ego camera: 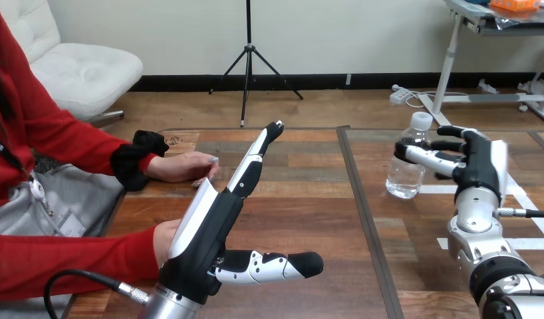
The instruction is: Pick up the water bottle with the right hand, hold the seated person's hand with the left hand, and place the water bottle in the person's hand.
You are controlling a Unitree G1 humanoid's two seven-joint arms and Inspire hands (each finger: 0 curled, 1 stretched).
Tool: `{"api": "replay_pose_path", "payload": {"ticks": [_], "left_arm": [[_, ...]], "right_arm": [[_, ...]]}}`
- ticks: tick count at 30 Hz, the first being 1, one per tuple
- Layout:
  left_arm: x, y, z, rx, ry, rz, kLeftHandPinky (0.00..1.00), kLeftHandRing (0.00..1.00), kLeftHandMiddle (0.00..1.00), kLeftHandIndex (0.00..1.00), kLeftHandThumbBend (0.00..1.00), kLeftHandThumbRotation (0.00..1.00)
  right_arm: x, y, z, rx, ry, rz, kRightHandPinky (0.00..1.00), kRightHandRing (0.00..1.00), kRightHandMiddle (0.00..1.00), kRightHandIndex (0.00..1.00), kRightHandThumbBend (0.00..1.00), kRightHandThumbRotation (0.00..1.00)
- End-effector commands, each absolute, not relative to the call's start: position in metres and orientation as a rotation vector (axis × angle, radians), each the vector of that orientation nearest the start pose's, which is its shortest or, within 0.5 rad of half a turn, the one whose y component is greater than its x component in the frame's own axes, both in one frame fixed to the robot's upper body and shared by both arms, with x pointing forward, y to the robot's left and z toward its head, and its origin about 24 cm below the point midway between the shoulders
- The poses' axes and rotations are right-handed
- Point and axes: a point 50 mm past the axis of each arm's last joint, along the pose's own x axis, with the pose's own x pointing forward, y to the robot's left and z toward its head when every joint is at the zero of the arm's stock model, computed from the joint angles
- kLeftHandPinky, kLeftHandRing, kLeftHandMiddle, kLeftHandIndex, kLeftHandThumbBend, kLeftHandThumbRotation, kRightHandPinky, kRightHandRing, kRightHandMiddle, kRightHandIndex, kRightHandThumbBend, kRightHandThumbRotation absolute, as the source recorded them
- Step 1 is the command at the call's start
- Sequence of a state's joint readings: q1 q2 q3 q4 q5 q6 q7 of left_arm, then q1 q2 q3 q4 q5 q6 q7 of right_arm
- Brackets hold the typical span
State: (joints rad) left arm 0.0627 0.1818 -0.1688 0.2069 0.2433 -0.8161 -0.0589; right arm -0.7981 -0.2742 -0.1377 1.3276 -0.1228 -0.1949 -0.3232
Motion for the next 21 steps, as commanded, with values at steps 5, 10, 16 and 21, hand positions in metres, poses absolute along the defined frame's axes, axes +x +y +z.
{"api": "replay_pose_path", "payload": {"ticks": [5,10,16,21], "left_arm": [[0.226,0.126,0.06,0.352,-0.602,-0.385,1.0,1.0,1.0,1.0,1.0,0.63],[0.226,0.126,0.06,0.356,-0.603,-0.383,1.0,1.0,1.0,1.0,1.0,0.63],[0.226,0.125,0.061,0.364,-0.605,-0.379,1.0,1.0,1.0,1.0,1.0,0.63],[0.227,0.125,0.061,0.359,-0.605,-0.38,1.0,1.0,1.0,1.0,1.0,0.63]], "right_arm": [[0.371,-0.23,0.054,-0.383,0.182,-0.336,0.79,0.89,0.91,0.98,1.0,0.38],[0.372,-0.228,0.057,-0.403,0.151,-0.334,0.92,0.97,0.97,1.0,1.0,0.42],[0.373,-0.225,0.063,-0.442,0.099,-0.334,0.98,0.99,0.99,1.0,1.0,0.44],[0.375,-0.223,0.068,-0.448,0.063,-0.334,0.97,1.0,1.0,1.0,1.0,0.44]]}}
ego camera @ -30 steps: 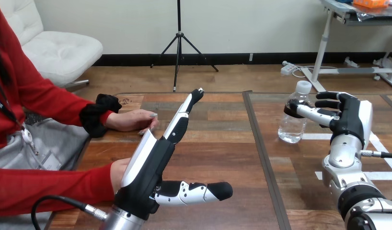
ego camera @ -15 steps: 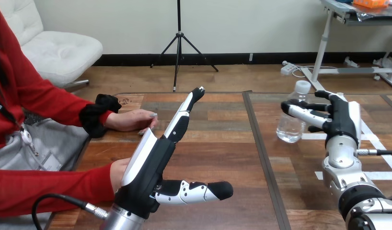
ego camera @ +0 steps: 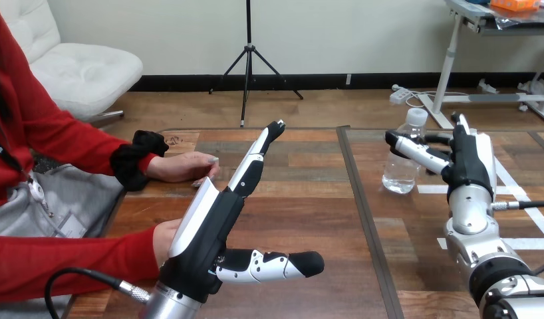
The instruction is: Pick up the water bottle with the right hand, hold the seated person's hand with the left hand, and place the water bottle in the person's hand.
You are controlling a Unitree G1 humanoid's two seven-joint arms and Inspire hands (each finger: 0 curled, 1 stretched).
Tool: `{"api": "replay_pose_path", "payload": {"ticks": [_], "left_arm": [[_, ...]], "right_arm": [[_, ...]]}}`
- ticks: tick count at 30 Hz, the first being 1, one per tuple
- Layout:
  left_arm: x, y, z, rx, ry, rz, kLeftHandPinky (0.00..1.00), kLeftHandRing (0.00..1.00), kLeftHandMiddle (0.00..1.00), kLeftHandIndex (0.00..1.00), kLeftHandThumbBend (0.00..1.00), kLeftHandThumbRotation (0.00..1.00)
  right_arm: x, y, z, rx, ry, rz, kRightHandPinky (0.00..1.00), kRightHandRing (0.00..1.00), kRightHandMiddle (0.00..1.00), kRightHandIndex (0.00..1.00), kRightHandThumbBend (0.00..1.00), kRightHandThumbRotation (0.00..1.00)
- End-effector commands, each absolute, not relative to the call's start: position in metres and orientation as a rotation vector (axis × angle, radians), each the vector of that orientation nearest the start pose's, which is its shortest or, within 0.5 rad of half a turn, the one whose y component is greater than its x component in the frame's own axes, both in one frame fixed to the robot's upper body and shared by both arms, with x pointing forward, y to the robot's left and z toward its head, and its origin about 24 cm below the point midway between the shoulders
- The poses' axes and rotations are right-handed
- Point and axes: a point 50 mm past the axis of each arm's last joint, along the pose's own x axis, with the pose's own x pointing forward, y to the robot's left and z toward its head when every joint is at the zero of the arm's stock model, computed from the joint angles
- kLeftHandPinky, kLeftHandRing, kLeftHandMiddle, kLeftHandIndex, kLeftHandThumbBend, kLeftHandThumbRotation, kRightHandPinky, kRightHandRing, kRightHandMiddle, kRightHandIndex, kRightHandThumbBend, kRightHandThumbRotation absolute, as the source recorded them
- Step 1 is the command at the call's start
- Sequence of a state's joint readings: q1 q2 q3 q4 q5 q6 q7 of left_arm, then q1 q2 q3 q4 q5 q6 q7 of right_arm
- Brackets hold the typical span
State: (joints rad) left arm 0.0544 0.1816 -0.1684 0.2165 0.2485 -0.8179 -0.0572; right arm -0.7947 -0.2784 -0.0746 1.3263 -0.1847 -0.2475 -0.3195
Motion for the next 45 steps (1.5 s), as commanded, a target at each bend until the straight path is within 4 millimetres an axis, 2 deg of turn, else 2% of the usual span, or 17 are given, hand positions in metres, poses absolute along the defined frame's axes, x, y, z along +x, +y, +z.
{"api": "replay_pose_path", "payload": {"ticks": [1,26,45], "left_arm": [[0.227,0.125,0.061,0.355,-0.603,-0.381,1.0,1.0,1.0,1.0,1.0,0.63],[0.226,0.122,0.06,0.341,-0.598,-0.388,1.0,1.0,1.0,1.0,1.0,0.63],[0.224,0.121,0.059,0.34,-0.601,-0.385,1.0,1.0,1.0,1.0,1.0,0.62]], "right_arm": [[0.376,-0.222,0.07,-0.456,0.049,-0.331,0.97,1.0,1.0,1.0,1.0,0.44],[0.388,-0.214,0.099,-0.554,-0.069,-0.277,1.0,1.0,1.0,1.0,1.0,0.44],[0.398,-0.216,0.12,-0.628,-0.079,-0.252,0.99,1.0,1.0,1.0,1.0,0.45]]}}
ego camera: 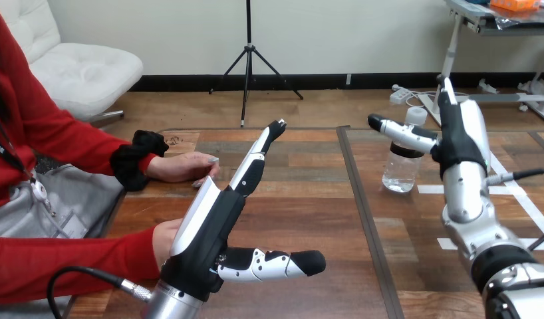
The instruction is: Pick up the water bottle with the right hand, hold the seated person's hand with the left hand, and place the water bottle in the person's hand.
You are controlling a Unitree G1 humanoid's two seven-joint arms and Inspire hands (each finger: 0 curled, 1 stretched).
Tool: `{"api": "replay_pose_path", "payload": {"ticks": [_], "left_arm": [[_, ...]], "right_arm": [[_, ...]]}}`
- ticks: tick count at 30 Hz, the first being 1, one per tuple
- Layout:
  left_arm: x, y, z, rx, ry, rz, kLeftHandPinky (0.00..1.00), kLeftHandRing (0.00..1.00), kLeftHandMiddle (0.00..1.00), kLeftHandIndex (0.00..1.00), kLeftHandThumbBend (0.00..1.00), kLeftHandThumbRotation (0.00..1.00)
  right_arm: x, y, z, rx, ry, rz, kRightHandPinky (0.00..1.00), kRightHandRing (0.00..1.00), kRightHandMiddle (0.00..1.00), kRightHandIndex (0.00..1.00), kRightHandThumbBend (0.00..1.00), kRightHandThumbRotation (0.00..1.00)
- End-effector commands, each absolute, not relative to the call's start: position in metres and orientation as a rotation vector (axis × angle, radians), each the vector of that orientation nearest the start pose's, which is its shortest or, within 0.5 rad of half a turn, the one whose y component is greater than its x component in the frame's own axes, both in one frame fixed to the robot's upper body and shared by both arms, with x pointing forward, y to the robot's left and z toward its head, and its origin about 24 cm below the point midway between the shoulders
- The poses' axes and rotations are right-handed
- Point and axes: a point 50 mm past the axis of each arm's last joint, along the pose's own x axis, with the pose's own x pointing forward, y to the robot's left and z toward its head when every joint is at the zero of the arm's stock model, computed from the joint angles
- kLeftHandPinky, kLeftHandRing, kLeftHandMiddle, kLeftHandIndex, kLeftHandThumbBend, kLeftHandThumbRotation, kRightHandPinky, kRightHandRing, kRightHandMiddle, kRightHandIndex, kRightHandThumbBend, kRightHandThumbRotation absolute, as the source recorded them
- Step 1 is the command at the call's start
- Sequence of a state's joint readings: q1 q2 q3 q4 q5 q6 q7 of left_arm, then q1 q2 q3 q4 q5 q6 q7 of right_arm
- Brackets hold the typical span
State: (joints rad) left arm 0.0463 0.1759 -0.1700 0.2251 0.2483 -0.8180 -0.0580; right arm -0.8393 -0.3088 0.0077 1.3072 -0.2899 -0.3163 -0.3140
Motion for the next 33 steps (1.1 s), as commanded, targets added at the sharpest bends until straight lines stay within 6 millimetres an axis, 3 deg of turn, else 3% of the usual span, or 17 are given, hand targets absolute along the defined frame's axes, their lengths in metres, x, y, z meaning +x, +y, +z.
{"api": "replay_pose_path", "payload": {"ticks": [1,21,33], "left_arm": [[0.223,0.121,0.058,0.338,-0.6,-0.385,1.0,1.0,1.0,1.0,1.0,0.62],[0.218,0.117,0.056,0.305,-0.588,-0.384,1.0,1.0,1.0,1.0,1.0,0.61],[0.214,0.116,0.054,0.311,-0.592,-0.372,1.0,1.0,1.0,1.0,1.0,0.61]], "right_arm": [[0.398,-0.216,0.121,-0.633,-0.081,-0.25,0.99,1.0,1.0,1.0,1.0,0.45],[0.403,-0.221,0.131,-0.781,-0.041,-0.219,0.99,1.0,1.0,1.0,1.0,0.48],[0.405,-0.222,0.134,-0.997,-0.012,-0.18,0.96,1.0,1.0,1.0,1.0,0.51]]}}
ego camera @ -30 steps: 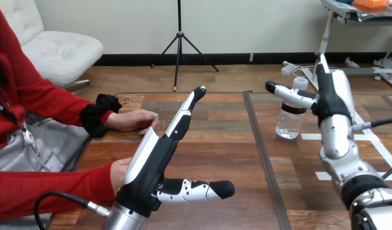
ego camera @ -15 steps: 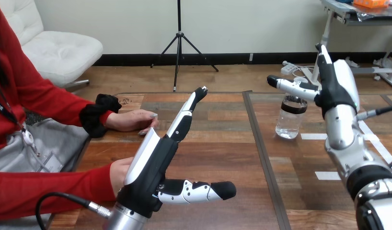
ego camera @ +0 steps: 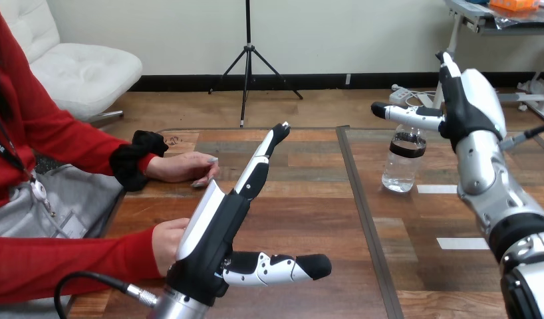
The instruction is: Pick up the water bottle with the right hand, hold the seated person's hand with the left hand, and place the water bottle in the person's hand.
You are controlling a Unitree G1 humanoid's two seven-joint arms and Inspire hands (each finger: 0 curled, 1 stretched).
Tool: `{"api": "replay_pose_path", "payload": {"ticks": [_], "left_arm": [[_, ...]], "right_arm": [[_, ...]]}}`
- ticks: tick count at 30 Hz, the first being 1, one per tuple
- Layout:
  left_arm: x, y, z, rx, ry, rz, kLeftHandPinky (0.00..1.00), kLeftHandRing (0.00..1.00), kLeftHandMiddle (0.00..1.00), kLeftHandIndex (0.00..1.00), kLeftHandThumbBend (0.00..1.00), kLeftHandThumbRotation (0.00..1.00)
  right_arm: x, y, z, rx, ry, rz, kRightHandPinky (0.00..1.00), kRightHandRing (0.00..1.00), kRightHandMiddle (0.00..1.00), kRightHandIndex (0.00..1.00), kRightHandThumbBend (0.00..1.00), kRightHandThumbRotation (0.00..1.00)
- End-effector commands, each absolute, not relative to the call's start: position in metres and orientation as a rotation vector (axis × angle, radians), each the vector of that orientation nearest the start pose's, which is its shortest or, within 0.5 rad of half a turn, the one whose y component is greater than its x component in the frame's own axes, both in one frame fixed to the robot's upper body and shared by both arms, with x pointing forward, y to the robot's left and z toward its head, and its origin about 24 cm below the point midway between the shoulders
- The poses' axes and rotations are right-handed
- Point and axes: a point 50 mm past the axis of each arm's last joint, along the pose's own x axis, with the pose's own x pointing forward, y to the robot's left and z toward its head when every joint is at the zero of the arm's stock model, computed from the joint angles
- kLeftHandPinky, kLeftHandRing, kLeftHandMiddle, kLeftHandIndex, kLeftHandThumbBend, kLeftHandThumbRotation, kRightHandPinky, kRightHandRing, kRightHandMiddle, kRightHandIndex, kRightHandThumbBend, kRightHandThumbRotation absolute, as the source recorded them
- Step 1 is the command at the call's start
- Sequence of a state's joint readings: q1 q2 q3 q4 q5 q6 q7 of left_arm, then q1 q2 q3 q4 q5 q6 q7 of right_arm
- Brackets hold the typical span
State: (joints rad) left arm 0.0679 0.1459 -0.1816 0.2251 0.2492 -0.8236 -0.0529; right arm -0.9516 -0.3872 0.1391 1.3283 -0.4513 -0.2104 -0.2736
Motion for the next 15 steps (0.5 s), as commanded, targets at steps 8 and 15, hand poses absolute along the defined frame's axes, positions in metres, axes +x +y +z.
{"api": "replay_pose_path", "payload": {"ticks": [8,15], "left_arm": [[0.2101,0.1153,0.0541,0.307,-0.593,-0.373,1.0,1.0,1.0,1.0,1.0,0.62],[0.2068,0.114,0.0547,0.302,-0.599,-0.374,1.0,1.0,1.0,1.0,1.0,0.62]], "right_arm": [[0.407,-0.2232,0.1354,-1.126,0.019,-0.133,0.96,1.0,0.99,0.99,1.0,0.53],[0.4077,-0.2255,0.1367,-1.218,0.049,-0.093,0.94,0.98,0.97,0.96,1.0,0.56]]}}
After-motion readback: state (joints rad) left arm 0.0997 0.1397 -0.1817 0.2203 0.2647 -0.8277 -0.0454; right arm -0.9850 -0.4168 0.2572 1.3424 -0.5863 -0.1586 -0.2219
